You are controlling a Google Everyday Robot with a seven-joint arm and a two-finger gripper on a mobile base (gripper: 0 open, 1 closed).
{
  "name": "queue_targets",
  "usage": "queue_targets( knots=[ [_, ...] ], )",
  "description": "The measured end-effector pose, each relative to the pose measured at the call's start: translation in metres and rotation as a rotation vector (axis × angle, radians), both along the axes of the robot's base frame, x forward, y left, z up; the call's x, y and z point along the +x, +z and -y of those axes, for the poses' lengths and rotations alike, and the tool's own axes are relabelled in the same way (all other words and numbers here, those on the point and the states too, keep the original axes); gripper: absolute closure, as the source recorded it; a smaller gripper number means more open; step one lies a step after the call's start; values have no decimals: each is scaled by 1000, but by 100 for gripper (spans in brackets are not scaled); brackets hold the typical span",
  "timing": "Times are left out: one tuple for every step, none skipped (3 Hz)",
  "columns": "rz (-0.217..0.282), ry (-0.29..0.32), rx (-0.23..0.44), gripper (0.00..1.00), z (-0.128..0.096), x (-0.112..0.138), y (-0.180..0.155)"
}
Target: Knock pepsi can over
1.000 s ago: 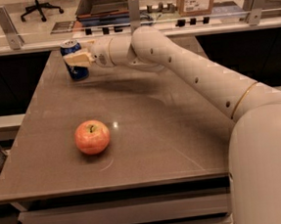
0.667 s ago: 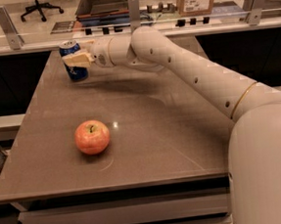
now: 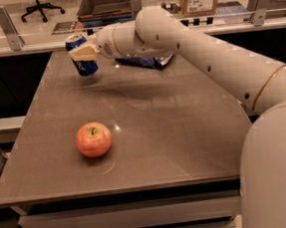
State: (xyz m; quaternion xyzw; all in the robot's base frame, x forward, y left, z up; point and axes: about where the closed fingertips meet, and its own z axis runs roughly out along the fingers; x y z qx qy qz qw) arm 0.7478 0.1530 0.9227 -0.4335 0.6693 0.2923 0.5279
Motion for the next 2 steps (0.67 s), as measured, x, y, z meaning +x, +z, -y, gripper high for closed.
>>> queue_targets(
  knots=[
    [-36,-34,-97,100,18,-8,13],
    [-78,-65,-203,100,35,-16,22]
  ],
)
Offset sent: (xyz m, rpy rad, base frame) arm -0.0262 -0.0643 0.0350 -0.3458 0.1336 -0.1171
